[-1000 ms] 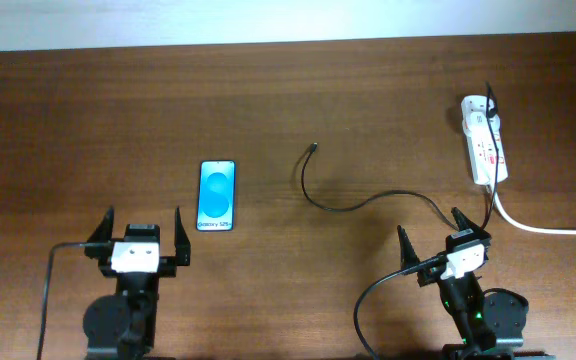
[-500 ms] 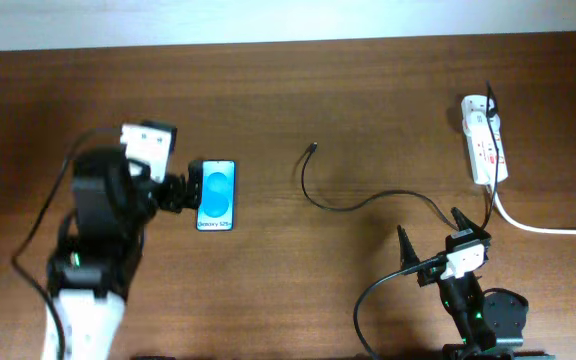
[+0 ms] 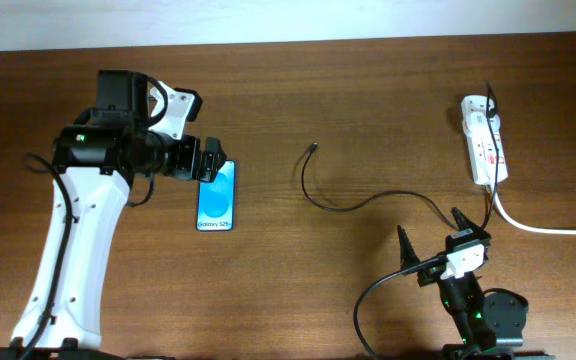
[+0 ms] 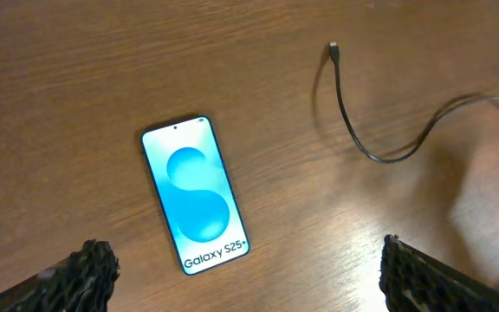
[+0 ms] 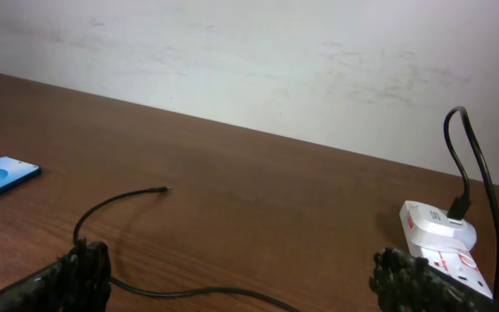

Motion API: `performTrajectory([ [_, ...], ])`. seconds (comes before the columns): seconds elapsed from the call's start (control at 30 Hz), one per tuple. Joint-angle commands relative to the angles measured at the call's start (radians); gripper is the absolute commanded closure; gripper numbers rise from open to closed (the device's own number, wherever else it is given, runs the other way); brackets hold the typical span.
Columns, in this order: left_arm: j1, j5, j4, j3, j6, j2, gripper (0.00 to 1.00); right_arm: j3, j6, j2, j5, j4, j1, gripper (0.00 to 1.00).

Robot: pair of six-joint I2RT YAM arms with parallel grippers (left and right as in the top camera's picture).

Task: Plug charger to phone and switch on socket
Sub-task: 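Move the left gripper over the blue phone and grasp its top edge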

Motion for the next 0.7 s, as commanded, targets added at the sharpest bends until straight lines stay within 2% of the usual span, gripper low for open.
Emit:
performTrajectory([
  [0.0, -0.003, -0.103, 0.003, 0.024, -0.131, 0.054, 0.01, -0.008, 0.01, -0.006, -0.013, -0.001, 0.008, 0.02],
  [0.17, -0.004, -0.128, 0.018, 0.024, -0.138, 0.13, 0.01, -0.008, 0.01, -0.006, -0.013, -0.001, 0.008, 0.02],
  [0.67, -0.004, -0.128, 0.041, 0.024, -0.138, 0.13, 0.01, -0.008, 0.01, -0.006, -0.013, -0.001, 0.008, 0.02],
])
